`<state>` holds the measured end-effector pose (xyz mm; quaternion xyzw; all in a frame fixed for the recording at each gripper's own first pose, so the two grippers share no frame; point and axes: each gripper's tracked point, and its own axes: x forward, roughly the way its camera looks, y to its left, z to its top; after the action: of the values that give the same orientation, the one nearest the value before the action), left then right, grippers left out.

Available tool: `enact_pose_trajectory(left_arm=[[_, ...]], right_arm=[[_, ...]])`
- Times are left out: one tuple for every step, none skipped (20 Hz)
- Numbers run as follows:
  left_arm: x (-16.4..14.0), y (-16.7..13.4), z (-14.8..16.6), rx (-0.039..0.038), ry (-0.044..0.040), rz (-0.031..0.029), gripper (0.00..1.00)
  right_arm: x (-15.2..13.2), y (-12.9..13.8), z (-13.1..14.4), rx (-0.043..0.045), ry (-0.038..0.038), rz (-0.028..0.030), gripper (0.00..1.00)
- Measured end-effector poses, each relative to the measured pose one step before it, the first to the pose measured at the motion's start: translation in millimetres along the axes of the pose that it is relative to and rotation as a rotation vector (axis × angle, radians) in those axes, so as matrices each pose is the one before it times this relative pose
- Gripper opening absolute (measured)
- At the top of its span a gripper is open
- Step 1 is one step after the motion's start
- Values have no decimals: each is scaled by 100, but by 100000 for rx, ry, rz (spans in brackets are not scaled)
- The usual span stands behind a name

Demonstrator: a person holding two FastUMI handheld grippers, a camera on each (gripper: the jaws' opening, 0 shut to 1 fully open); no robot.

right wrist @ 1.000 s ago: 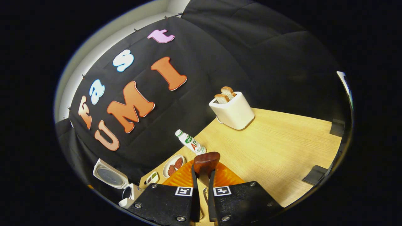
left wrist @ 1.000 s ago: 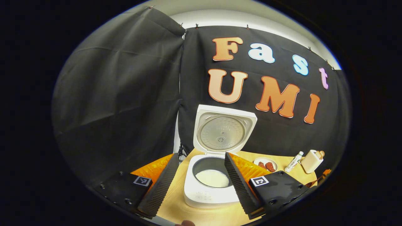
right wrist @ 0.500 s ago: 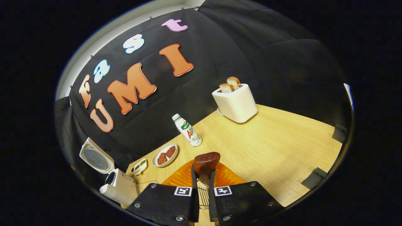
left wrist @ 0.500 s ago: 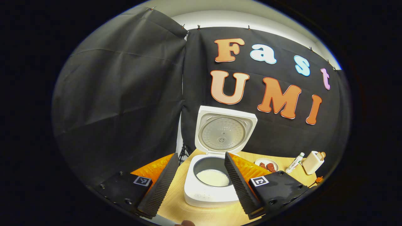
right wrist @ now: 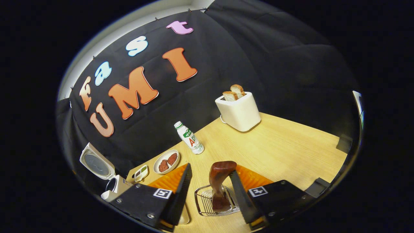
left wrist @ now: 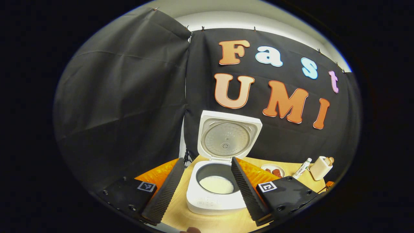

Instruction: Close the left gripper, press the button to open the rice cooker; take a wooden spoon from the chopstick holder with the right hand, scoop a spoonful of rice and pour it into the rice cooker, then put the wooden spoon back into the chopstick holder.

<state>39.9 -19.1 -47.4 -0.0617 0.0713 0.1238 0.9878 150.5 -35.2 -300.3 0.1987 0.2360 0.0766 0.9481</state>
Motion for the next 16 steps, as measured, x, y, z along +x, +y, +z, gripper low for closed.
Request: enact_pose_trajectory(left_arm=[[64,152,156,-396,-125,-166,99],[195,128,215,-271,-214,-71,99],[117,65,298,-166,-367,-63,99],[39,221,378,-79,-409,112,99],[79,250,327,-76,-568,66,99],[-17,211,226,-42,-577,84,99],[259,84,549,145,-402,97,99],[266,144,427,183,-275,-43,99],[229,131,583,58,-317,14,99],[307,-20,871,-55,-548,-229,99],[417,-53,1032,-65,-890,-257,99],[291,-33,999,136,-883,-172,99],[651,-223,1108,101,-1097,-319,98],[458,-163,833,409,-596,-447,99],[860,-480,1093,828,-627,-958,98],[838,-386,859,1421,-200,-775,98]], right_arm=[[-16,-227,339,-1034,-442,-1690,79],[-28,-525,322,-1352,-510,-2452,90],[-143,-496,568,-1415,-1168,-2053,94],[-265,-493,573,-1032,-734,-2304,95],[-102,-510,573,-884,-707,-2578,95],[-161,-648,717,-921,-1518,-2787,95],[-181,-605,941,-970,-1838,-2974,95],[-265,-526,979,-1063,-1740,-2607,95],[-397,-144,1060,-1148,-1897,-1861,95],[-447,28,1325,-1614,-2558,-1420,95],[-359,52,1102,-1774,-2149,-1093,95],[-327,72,1191,-1923,-2218,-821,95],[-344,393,1170,-1988,-1646,-223,95],[-402,543,863,-1687,-1028,364,95],[-404,651,670,-1347,-612,671,95],[-361,814,706,-813,-898,1402,95]])
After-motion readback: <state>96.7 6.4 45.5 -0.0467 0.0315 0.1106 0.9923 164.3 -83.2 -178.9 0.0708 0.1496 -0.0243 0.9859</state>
